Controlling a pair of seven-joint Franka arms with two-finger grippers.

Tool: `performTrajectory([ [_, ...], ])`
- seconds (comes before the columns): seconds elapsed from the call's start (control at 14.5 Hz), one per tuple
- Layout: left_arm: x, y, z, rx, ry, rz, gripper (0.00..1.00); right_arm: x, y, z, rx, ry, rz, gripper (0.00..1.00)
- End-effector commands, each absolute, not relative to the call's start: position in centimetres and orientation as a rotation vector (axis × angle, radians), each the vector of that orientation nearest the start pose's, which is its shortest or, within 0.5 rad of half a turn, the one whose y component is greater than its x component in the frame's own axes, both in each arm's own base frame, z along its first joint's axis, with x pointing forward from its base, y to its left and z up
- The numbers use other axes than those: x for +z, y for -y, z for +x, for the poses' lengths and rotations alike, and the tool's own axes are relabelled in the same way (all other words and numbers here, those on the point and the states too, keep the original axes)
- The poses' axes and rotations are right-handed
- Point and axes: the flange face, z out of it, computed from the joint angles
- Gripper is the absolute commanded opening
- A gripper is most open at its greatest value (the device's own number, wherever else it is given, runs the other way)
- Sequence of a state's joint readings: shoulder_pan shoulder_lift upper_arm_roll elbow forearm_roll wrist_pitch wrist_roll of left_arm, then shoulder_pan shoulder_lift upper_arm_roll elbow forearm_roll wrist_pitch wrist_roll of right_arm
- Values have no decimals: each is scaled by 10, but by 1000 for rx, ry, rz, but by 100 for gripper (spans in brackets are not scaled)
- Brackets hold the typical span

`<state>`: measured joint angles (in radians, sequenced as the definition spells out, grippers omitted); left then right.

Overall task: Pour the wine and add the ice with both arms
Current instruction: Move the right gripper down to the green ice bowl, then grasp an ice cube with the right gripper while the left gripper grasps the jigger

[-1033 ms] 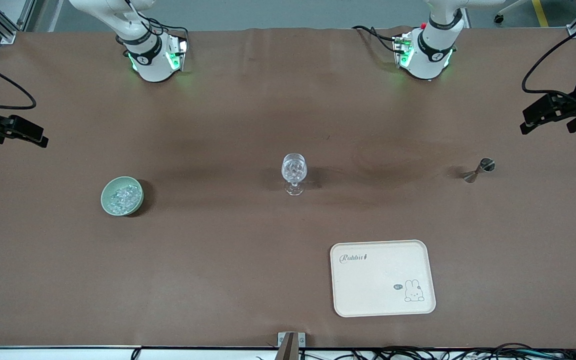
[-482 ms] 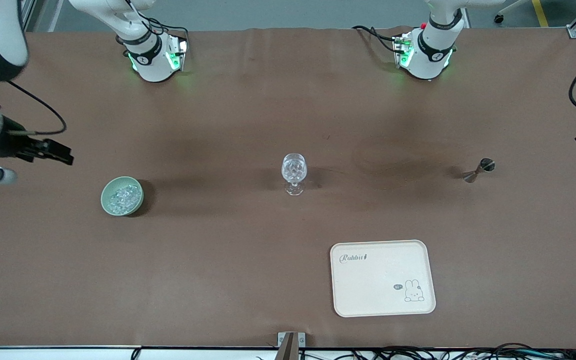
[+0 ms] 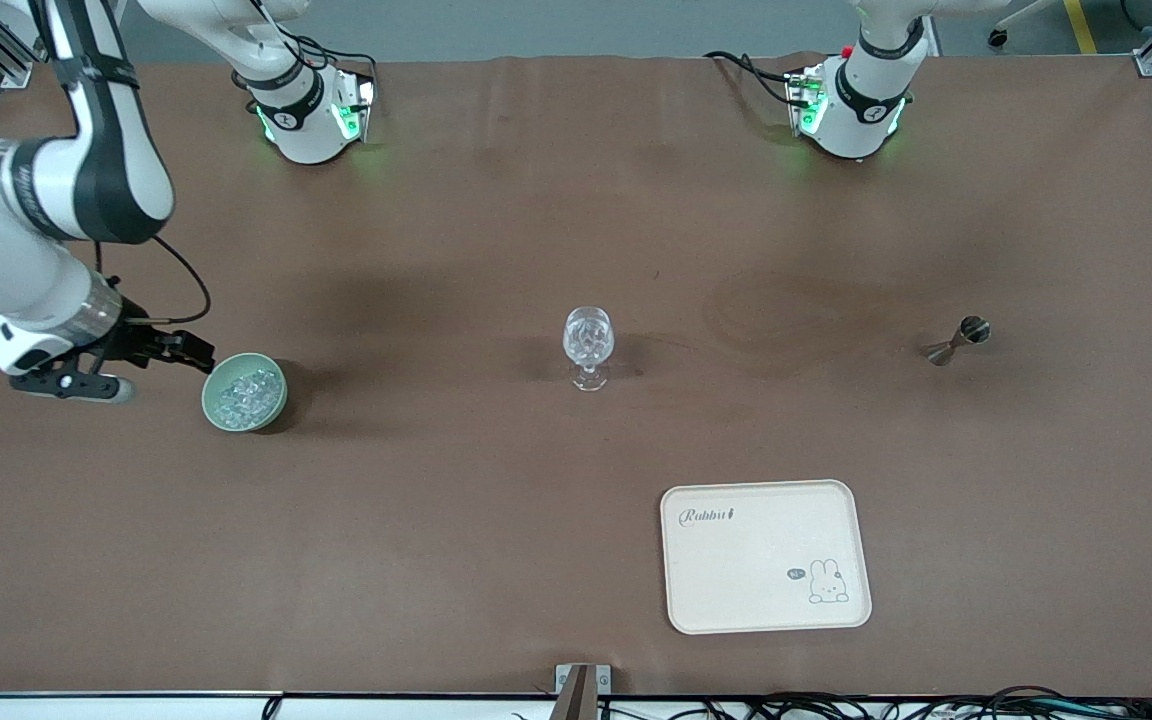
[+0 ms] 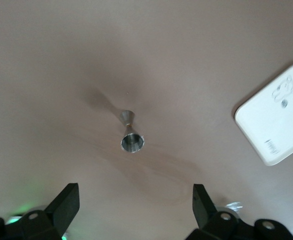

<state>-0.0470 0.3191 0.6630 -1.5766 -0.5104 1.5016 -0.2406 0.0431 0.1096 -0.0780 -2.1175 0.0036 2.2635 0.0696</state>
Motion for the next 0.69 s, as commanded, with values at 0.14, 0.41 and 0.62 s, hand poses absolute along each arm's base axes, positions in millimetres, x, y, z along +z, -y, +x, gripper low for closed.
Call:
performTrajectory([
  [0.14,375,-310,546,732,1859,-2976,100,281,23,550,-132,-188,-3151,100],
  [0.41,304,-325,522,918,2110,-2881,100,250,36,545,-122,-215,-3154,99],
  [0.62,251,-326,507,1035,2292,-2786,100,235,37,544,-128,-218,-3156,85],
])
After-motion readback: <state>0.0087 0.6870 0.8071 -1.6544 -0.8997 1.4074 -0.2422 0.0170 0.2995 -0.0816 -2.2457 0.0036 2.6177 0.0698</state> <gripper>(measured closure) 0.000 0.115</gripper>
